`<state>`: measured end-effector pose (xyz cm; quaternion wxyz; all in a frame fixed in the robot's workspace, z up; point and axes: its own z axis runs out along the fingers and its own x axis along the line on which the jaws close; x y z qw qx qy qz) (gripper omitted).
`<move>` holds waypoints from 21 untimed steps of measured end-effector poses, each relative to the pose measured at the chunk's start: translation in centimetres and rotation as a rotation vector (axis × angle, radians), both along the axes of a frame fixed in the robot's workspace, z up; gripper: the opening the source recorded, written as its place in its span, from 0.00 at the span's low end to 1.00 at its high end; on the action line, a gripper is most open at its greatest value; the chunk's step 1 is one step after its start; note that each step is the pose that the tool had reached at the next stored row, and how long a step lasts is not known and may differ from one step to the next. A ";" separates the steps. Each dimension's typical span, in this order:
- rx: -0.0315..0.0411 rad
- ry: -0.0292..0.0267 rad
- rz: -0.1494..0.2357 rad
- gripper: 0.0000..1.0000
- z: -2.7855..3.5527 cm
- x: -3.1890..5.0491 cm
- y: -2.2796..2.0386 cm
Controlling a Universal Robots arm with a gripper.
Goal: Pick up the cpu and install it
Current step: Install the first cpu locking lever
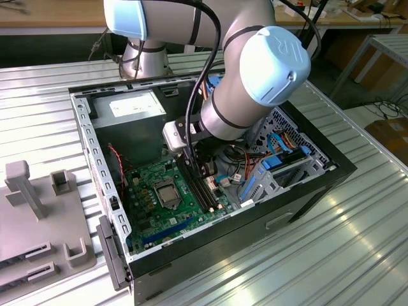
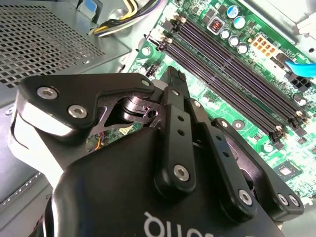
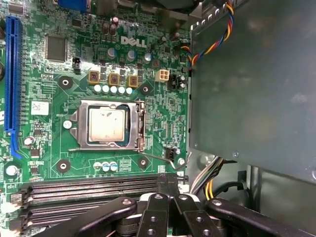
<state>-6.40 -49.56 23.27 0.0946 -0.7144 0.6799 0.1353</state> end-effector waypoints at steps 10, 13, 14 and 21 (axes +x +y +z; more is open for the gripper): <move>0.0004 0.0000 0.000 0.11 0.03 0.01 0.86; 0.0024 0.0000 0.000 0.11 0.03 0.01 1.11; 0.0025 0.0000 0.000 0.11 0.04 0.01 1.20; 0.0026 0.0000 0.000 0.11 0.36 0.02 1.82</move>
